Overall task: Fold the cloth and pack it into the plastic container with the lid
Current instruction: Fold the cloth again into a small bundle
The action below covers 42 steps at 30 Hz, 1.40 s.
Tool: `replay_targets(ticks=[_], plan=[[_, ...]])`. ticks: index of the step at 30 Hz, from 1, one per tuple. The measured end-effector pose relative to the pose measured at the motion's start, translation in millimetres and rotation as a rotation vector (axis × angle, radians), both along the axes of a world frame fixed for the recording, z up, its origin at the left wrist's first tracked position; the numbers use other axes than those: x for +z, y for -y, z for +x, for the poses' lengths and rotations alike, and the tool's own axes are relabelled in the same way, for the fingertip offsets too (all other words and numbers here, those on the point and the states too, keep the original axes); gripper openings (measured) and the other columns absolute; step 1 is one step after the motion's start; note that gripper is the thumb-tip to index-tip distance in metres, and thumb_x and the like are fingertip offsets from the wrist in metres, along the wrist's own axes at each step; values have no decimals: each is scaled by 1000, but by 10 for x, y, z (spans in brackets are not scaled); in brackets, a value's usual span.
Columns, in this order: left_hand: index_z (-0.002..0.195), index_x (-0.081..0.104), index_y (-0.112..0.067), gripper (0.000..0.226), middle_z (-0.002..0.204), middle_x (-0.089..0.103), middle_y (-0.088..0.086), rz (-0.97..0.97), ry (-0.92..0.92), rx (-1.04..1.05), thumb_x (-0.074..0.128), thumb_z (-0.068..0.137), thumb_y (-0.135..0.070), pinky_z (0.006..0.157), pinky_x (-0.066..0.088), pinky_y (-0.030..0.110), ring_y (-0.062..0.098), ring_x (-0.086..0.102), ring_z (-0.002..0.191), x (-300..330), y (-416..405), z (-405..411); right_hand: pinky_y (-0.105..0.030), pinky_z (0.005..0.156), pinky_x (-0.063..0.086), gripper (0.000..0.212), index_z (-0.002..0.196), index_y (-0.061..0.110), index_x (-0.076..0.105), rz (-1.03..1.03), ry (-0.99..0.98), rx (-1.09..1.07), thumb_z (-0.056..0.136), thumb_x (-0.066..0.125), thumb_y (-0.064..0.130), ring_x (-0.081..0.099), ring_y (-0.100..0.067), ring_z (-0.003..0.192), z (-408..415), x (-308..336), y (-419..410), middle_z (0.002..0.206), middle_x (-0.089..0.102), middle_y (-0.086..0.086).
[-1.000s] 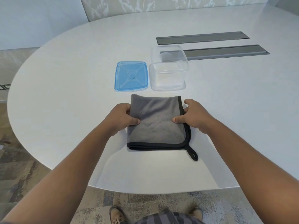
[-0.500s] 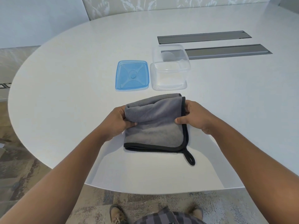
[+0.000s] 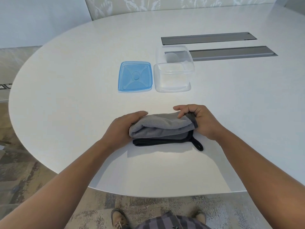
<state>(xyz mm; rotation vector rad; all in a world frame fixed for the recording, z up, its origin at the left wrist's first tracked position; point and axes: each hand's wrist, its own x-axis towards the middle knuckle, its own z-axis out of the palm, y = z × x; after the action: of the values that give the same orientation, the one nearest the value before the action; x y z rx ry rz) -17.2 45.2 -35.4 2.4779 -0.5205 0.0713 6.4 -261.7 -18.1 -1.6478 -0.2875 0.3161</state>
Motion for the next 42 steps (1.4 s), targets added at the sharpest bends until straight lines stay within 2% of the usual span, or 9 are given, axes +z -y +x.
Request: replay_targets(ticks=[4,7,13,17,21,27,32,38,42], plan=[[144,45,-47,61,128,49,-53,-144,-90,4,63,87,-35,102,35,5,-22,47,122,5,-26,37,-27,91,56,36,116,9,68,-43,43,56,91,61,-16,63,-16,119,4,30,47,137,61,-14],[143,49,-52,62,131,50,-51,-206,-125,5,66,92,-21,100,36,2,-20,48,126,49,-32,88,-44,102,53,36,125,6,66,-86,127,54,93,64,-10,62,-29,121,33,32,49,129,65,-17],[87,61,-60,45,89,66,-35,-149,-87,4,50,84,-17,64,44,7,-9,60,79,135,60,162,-41,110,47,47,137,24,60,-24,116,43,95,68,4,56,-19,132,72,64,43,138,64,-1],[118,76,-26,39,123,69,-24,-177,1,-172,66,90,-1,92,48,14,-4,63,114,43,35,150,-41,113,44,64,111,22,75,-165,174,73,83,49,-30,56,-13,131,61,5,92,136,65,-1],[142,61,-31,56,150,48,-20,23,108,-159,73,93,-8,113,36,17,3,50,133,-54,-30,127,-40,113,42,72,102,27,77,-342,266,58,79,40,-31,55,-15,131,33,-85,79,135,62,-4],[142,62,-20,57,151,53,1,151,268,-271,79,88,-8,111,41,29,25,59,129,-27,-66,178,-36,111,44,69,108,39,76,-455,294,89,74,64,-21,49,4,130,4,-18,108,139,58,7],[140,63,-17,63,145,60,1,227,354,-259,83,82,-31,107,46,51,31,54,135,89,-75,174,-40,110,29,64,120,45,64,-655,415,112,65,68,12,36,-3,131,-120,98,77,139,52,29],[137,63,-15,66,129,70,-6,154,336,-246,75,74,-28,107,44,39,20,59,128,219,15,-46,-17,95,35,43,98,30,71,-622,561,86,66,70,1,45,-11,114,-181,63,38,115,62,29],[131,67,-4,51,126,73,4,156,379,-245,62,81,-10,99,50,32,24,67,118,174,90,-176,-23,91,45,36,93,27,71,-620,547,75,68,72,2,54,-8,111,-198,54,56,110,67,24]])
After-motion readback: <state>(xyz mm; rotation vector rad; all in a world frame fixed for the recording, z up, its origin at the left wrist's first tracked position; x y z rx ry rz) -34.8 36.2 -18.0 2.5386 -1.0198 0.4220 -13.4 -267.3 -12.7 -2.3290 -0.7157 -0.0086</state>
